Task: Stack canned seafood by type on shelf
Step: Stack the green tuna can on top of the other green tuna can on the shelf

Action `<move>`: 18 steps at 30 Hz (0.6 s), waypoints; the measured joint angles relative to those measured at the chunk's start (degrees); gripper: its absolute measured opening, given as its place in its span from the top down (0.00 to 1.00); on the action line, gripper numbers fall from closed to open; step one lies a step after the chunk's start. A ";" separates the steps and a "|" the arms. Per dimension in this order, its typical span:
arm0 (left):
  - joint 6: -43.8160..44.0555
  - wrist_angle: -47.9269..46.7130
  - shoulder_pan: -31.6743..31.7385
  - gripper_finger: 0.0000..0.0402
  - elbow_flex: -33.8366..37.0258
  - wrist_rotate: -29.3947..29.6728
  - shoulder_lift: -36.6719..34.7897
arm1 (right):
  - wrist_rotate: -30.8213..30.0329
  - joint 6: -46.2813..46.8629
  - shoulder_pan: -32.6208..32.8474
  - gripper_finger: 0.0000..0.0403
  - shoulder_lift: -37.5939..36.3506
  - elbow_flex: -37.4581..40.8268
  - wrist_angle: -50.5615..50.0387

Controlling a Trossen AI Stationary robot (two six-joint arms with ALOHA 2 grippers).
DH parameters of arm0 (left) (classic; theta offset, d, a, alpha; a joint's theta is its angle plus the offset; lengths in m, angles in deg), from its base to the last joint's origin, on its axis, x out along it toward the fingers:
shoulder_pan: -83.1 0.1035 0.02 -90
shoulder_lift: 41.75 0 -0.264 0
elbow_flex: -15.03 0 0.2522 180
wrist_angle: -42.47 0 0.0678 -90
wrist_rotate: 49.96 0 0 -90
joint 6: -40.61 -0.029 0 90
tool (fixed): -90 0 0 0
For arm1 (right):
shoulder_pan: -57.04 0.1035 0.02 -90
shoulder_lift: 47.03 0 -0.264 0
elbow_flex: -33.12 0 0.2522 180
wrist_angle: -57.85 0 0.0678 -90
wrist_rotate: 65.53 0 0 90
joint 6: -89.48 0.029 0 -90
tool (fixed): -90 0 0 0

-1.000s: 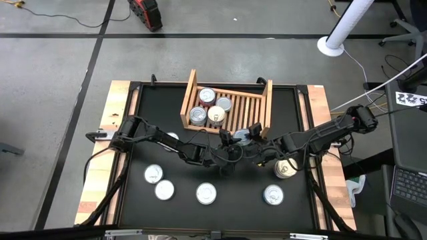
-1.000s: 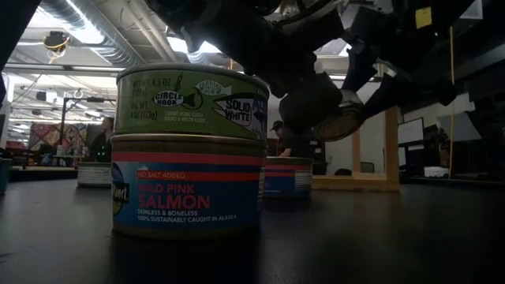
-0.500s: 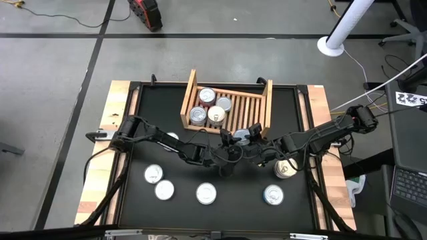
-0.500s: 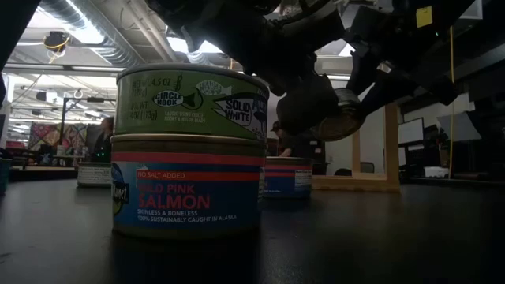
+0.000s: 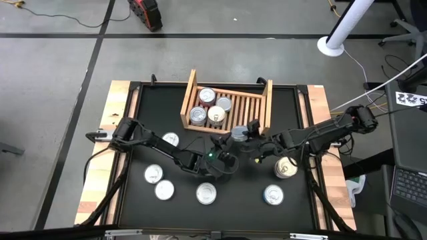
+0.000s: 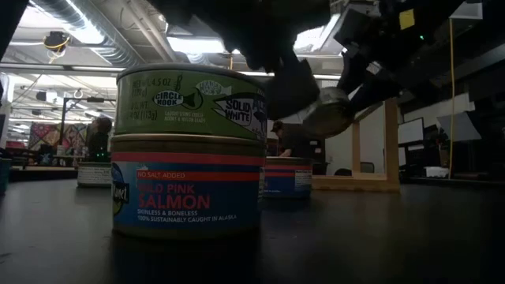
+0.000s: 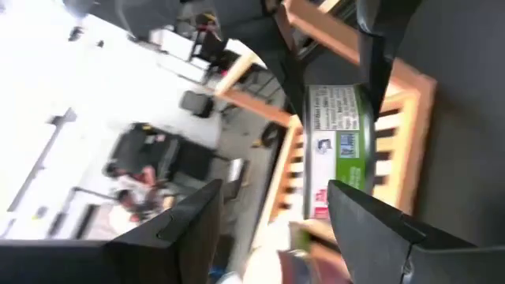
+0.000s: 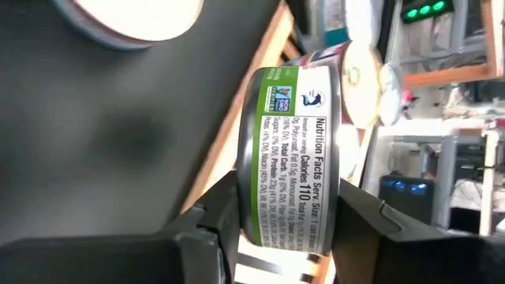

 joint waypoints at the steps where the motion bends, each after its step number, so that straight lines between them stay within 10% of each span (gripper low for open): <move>1: -0.35 -0.88 -0.30 0.45 0.00 0.87 -0.51 | -0.03 -1.05 -0.78 0.66 -0.07 -0.02 0.41; 18: 41.36 -59.02 -1.19 0.50 0.00 -3.82 -17.43 | 3.15 -22.88 -19.14 0.65 -0.07 -0.04 19.04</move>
